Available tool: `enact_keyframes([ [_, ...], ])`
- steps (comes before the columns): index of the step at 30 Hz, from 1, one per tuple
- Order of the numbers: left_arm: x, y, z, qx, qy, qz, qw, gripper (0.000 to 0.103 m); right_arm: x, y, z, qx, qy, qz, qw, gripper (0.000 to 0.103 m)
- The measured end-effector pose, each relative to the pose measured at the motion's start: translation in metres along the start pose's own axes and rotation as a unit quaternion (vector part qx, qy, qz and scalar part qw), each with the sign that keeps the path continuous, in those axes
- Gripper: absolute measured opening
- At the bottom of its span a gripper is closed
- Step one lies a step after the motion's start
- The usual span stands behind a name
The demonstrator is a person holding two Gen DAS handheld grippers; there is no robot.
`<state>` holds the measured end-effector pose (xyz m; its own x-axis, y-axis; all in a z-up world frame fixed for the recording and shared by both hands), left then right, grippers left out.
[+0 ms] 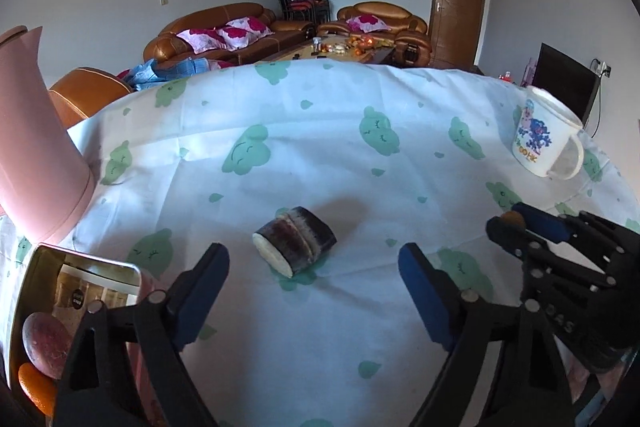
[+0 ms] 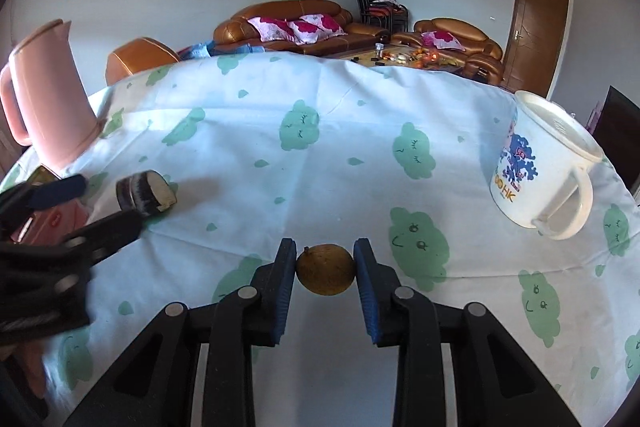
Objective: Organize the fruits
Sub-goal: 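Grasp the small yellow round fruit with the right gripper while the left gripper grasps the striped cylinder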
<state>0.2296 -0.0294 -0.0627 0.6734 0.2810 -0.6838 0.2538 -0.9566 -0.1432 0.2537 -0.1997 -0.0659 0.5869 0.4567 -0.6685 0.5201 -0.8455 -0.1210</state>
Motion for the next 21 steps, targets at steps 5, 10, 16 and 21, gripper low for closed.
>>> enact_keyframes([
  [5,0.026,0.003,-0.001,-0.006,-0.028,-0.021,0.9994,0.081,-0.003,-0.002,0.0,-0.006,0.009,-0.012,1.0,0.032],
  [10,0.04,0.004,-0.007,-0.01,-0.04,-0.027,0.9988,0.079,-0.004,-0.006,0.0,-0.013,0.014,-0.018,1.0,0.032],
  [16,0.047,0.006,-0.007,-0.006,-0.057,-0.007,0.9983,0.056,-0.005,-0.009,0.001,-0.02,0.015,-0.026,0.999,0.032],
  [21,0.036,0.007,0.002,0.004,-0.053,0.016,0.9985,0.056,-0.005,-0.01,0.001,-0.024,0.016,-0.031,0.999,0.032],
])
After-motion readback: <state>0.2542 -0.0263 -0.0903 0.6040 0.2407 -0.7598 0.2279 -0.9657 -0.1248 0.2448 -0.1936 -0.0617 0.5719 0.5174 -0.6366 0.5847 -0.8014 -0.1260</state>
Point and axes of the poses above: each gripper's, at about its wrist camera, not at the fingertips, and x roughly the way its jaws point, y to its right, z to its underside, the point moved 2 cm from there along x, roughly the way its jaws point, and after that the axes turned 12 degrees about -z, right-handed, at the moved point
